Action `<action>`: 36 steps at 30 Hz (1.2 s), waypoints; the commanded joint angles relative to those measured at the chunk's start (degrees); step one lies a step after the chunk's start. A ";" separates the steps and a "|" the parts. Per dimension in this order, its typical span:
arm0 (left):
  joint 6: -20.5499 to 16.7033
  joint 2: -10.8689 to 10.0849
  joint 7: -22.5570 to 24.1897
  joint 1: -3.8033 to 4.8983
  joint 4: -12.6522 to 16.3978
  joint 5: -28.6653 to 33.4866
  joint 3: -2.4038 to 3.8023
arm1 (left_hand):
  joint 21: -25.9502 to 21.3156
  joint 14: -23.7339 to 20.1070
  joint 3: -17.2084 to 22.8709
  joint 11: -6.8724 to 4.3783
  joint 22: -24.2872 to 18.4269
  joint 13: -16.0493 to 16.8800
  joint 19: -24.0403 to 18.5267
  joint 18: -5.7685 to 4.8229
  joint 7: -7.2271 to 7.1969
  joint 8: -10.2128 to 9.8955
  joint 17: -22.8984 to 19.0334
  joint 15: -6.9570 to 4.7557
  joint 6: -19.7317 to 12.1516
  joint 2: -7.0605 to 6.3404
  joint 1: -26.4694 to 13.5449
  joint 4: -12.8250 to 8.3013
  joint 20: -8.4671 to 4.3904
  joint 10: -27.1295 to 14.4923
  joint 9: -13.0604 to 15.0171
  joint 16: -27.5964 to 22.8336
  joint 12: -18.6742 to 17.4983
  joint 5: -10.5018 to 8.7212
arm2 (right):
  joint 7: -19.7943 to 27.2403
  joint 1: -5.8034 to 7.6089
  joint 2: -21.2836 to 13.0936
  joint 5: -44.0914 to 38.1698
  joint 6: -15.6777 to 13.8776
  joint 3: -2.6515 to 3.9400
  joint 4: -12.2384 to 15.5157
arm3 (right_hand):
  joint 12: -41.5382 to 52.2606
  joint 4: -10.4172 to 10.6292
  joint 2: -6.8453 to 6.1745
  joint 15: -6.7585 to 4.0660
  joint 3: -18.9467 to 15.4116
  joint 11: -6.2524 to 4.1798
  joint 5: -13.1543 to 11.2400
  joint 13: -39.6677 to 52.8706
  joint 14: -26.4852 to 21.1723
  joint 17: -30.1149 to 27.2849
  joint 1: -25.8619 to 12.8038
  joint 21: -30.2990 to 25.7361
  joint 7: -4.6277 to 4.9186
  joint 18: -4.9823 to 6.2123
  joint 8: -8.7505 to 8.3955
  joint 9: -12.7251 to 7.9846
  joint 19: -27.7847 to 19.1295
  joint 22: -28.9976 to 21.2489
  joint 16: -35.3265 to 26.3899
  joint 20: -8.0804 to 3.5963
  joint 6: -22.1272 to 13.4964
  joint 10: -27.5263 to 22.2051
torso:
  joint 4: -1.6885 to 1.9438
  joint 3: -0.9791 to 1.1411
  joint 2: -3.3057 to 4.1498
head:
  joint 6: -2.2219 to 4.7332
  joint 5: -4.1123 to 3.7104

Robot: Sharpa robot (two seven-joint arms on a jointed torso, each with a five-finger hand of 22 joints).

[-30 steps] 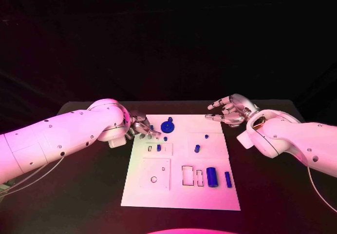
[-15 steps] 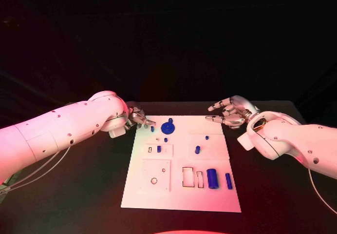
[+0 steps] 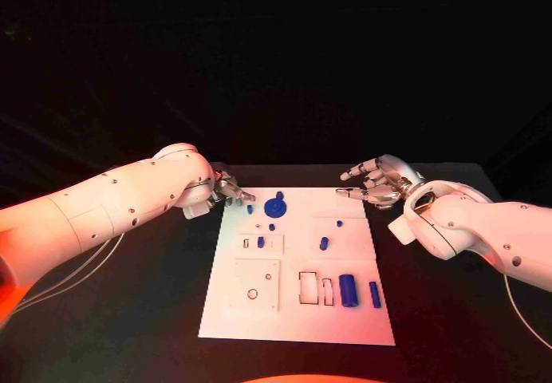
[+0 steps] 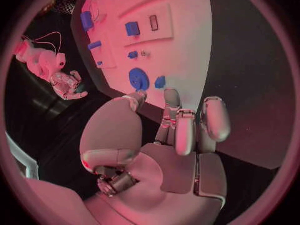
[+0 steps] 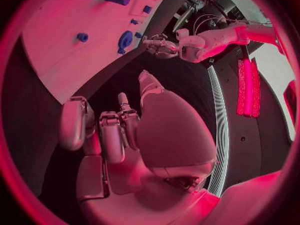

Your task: Assemble the parts on the task board

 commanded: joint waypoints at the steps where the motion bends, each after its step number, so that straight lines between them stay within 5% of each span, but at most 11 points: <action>1: 2.32 0.69 0.70 0.14 -0.83 -0.21 -0.15 | -0.20 4.28 -0.06 -0.01 -0.04 -0.04 0.08 0.36 0.31 -0.33 9.92 0.36 -0.06 0.02 0.63 -0.01 0.32 -0.32 -0.05 -0.38 -0.14 0.21 | 0.48 -0.04 0.04 -0.18 0.18 0.01 0.01 | -0.16 -0.06 0.15 -0.07 -0.28 -0.06 0.06 6.77 4.82 10.44 -0.35 -0.29 -0.13 0.54 -0.15 -0.07 -0.13 1.60 -0.34 -0.16 0.34 -0.35 | -0.04 -0.01 -0.05 | -0.11 -0.06; 36: 3.15 3.76 1.53 0.09 -5.02 1.01 -1.36 | -0.26 4.26 0.58 -0.01 -0.04 0.06 -0.08 0.39 0.25 -0.80 10.00 0.45 0.86 0.66 2.80 -0.14 0.57 -0.71 -0.60 -0.31 0.15 0.16 | 0.52 -0.05 0.35 -0.18 0.24 0.01 -0.12 | -0.16 -0.06 0.15 -0.07 -0.28 -0.06 0.06 6.77 4.82 10.44 -0.35 -0.29 -0.13 0.54 -0.15 -0.07 -0.13 1.60 -0.34 -0.16 0.34 -0.35 | 0.01 0.01 -0.11 | -0.58 -0.30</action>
